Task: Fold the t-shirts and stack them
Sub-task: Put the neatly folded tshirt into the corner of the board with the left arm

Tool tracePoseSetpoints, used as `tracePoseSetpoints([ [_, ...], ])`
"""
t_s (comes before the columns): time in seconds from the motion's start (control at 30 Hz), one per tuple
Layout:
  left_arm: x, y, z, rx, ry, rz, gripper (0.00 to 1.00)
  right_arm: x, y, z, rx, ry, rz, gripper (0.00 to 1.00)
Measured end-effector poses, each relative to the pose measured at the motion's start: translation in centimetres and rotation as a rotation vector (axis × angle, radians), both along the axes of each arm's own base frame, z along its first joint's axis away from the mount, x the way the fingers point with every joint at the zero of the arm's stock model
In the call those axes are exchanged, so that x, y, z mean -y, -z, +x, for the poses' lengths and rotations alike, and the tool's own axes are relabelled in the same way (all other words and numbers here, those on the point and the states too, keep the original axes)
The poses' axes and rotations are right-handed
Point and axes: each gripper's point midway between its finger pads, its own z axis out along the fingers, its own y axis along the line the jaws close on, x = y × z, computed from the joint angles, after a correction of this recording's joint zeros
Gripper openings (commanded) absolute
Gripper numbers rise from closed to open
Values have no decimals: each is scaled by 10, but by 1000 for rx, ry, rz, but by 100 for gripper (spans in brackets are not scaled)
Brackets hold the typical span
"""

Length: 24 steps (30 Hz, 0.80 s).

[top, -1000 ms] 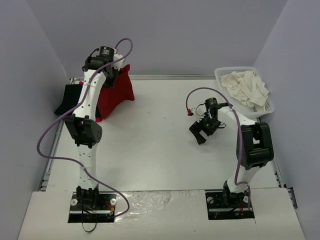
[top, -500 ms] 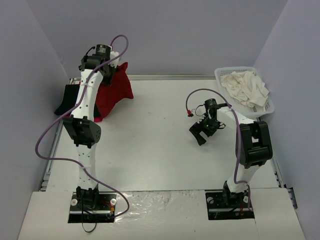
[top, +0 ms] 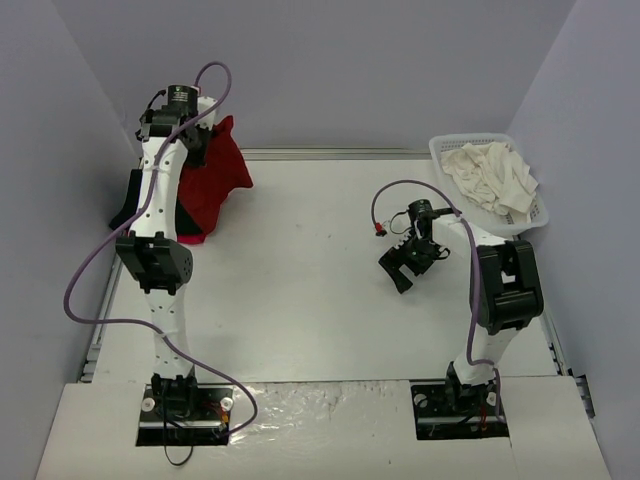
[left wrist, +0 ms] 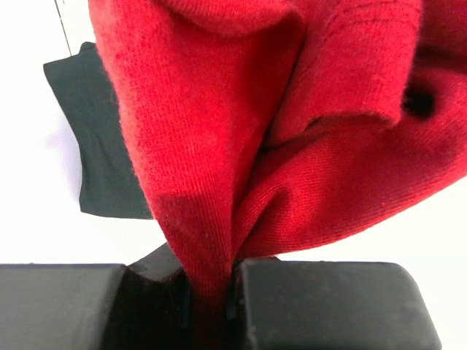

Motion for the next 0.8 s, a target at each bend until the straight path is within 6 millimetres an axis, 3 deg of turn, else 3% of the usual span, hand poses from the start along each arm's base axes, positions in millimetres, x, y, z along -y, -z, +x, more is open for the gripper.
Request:
tracePoseSetpoints([
  [0.5,-25,-1,8,20,-8,16,2,4,4,0,-4,6,-23,100],
  [0.8,-42,17,21,10,-7,42,2,8,6,3,1,10,-50,100],
])
